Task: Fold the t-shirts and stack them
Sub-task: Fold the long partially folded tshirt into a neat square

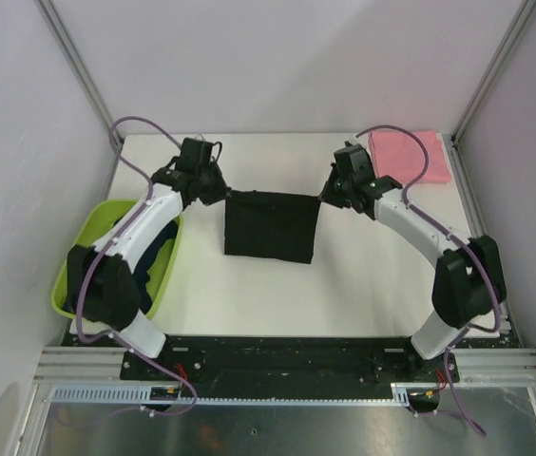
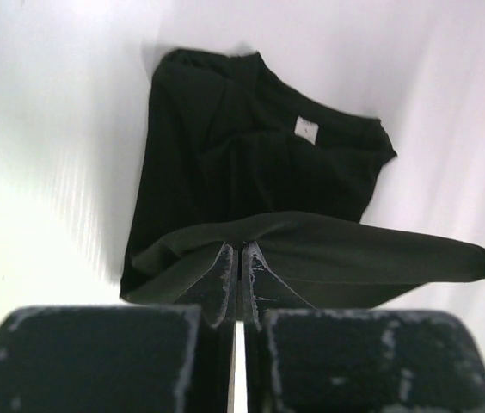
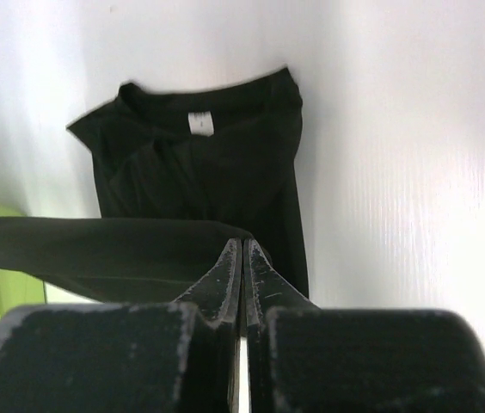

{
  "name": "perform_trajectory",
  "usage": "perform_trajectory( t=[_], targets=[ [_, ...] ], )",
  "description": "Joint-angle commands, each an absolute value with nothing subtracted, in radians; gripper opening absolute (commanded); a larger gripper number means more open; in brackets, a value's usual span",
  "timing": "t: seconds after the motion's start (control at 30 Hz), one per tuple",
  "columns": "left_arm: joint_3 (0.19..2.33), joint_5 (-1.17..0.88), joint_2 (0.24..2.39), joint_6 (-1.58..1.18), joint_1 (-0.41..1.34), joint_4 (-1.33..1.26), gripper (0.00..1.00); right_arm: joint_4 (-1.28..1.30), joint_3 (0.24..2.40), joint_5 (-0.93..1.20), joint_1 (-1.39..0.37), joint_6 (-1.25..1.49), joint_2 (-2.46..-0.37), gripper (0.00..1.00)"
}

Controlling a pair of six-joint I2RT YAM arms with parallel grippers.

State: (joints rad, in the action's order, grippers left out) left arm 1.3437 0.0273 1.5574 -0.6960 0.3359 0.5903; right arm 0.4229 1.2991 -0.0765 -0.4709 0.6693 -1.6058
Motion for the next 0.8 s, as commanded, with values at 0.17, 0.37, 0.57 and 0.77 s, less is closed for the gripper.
perform_trajectory(
  t=[0.17, 0.37, 0.57, 0.77],
  targets=[
    [1.528, 0.054, 1.808, -0.638, 0.264, 0.502, 0.00, 0.304, 1.538, -0.060, -0.400, 0.577, -1.866, 0.00],
    [1.669, 0.029, 1.987, -0.628, 0.229, 0.485, 0.00, 0.317, 1.710, -0.055, -0.376, 0.567, -2.061, 0.00],
    [1.804, -0.017, 2.134, -0.600, 0.213, 0.479, 0.00, 0.332, 1.810, -0.059, -0.360, 0.573, -2.189, 0.00],
    [1.876, -0.047, 2.211, -0.586, 0.196, 0.474, 0.02, 0.343, 1.878, -0.055, -0.346, 0.570, -2.276, 0.00]
  ],
)
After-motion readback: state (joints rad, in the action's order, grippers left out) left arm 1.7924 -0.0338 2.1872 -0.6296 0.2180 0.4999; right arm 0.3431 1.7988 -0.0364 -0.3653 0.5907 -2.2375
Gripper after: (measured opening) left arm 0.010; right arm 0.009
